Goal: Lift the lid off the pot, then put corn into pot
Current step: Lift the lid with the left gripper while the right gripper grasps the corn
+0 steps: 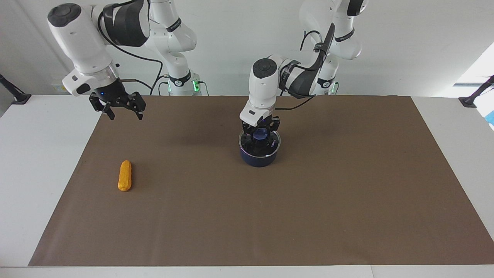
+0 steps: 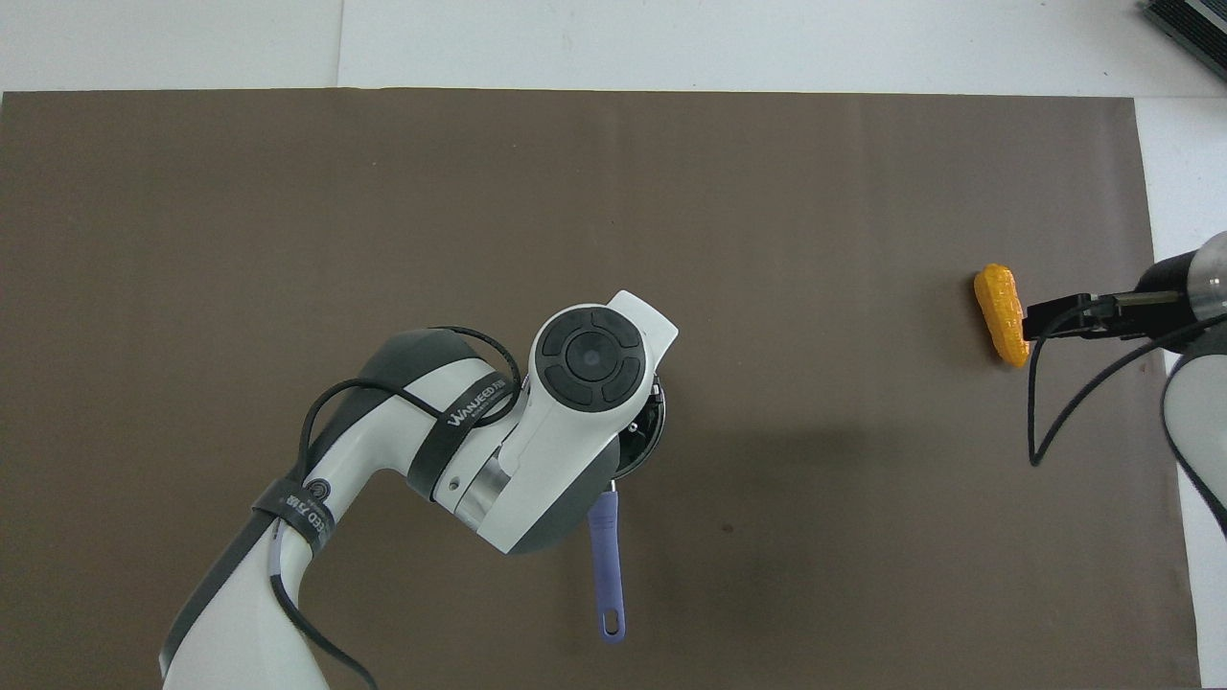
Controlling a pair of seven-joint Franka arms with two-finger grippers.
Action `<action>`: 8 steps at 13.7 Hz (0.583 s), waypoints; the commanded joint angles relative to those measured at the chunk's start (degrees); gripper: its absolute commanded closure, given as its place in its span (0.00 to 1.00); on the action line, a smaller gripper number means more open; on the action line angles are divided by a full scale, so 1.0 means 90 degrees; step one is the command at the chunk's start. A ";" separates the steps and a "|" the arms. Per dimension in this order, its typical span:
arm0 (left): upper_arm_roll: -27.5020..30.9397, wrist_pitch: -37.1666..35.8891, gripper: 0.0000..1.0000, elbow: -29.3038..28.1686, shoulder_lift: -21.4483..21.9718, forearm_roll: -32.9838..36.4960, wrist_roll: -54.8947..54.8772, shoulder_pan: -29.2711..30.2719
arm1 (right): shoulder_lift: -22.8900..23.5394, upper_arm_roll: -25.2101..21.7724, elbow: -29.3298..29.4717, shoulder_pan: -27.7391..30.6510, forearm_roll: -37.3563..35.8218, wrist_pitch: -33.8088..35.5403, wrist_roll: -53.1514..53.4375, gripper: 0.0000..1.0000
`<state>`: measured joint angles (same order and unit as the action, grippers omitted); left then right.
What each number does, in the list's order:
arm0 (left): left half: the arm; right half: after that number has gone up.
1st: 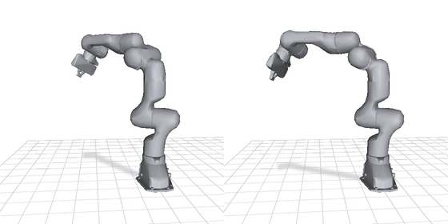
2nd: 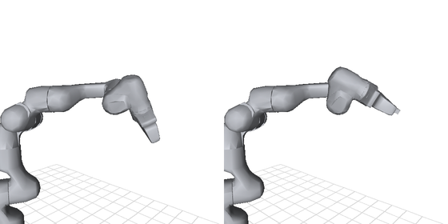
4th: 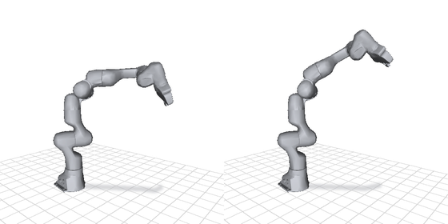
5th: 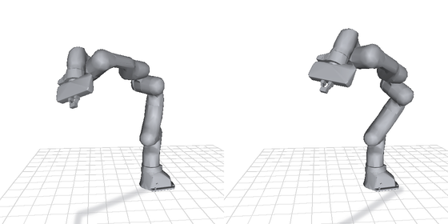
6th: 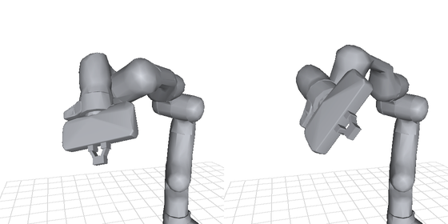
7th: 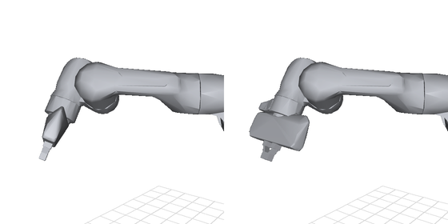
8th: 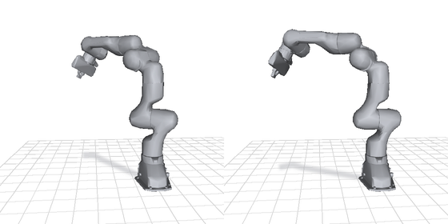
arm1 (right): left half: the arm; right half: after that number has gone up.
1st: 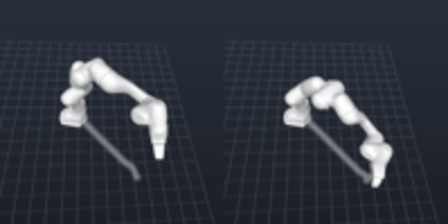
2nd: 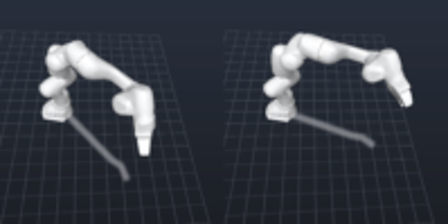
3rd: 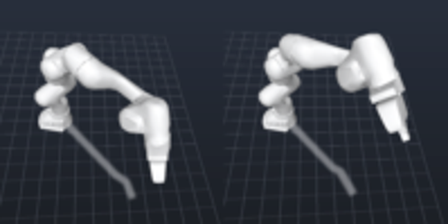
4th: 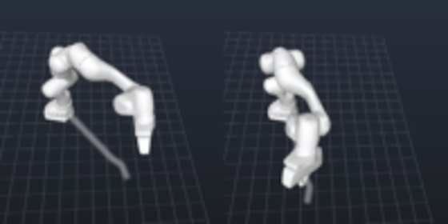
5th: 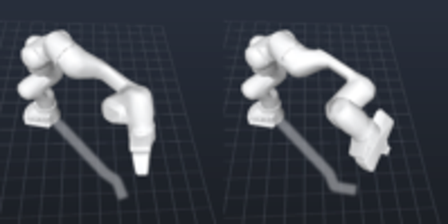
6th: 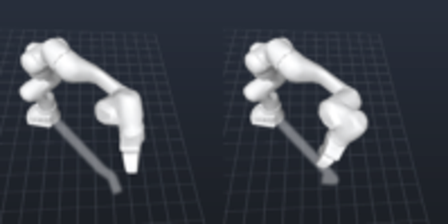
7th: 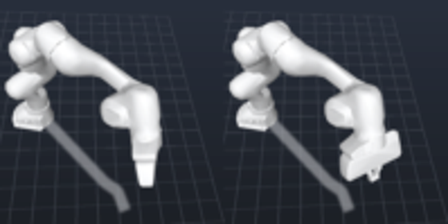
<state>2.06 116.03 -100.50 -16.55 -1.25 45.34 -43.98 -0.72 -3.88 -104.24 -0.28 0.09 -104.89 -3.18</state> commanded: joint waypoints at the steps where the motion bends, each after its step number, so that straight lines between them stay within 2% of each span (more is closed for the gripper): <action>1: 0.0055 -0.0011 0.76 -0.0035 0.0101 -0.0017 0.0109 -0.0036 | 0.0623 0.0030 -0.0020 0.0128 0.0117 -0.0598 -0.0329 0.00; 4: 0.0074 -0.0176 0.97 0.0072 0.0189 -0.0007 0.0109 -0.0026 | 0.1202 0.0030 -0.0059 0.0343 0.0117 -0.1361 -0.0603 0.00; 5: 0.0084 -0.0332 1.00 0.0208 0.0189 0.0012 0.0109 -0.0007 | 0.1348 0.0030 -0.0059 0.0382 0.0117 -0.1460 -0.0691 0.00; 8: 0.0133 -0.0597 1.00 0.0366 0.0334 0.0051 0.0099 0.0052 | 0.1865 0.0030 -0.0069 0.0578 0.0117 -0.2307 -0.0906 0.00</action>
<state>2.88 113.30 -98.08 -15.55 -1.23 45.69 -43.88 14.02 -4.03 -105.03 3.82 0.09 -122.12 -9.18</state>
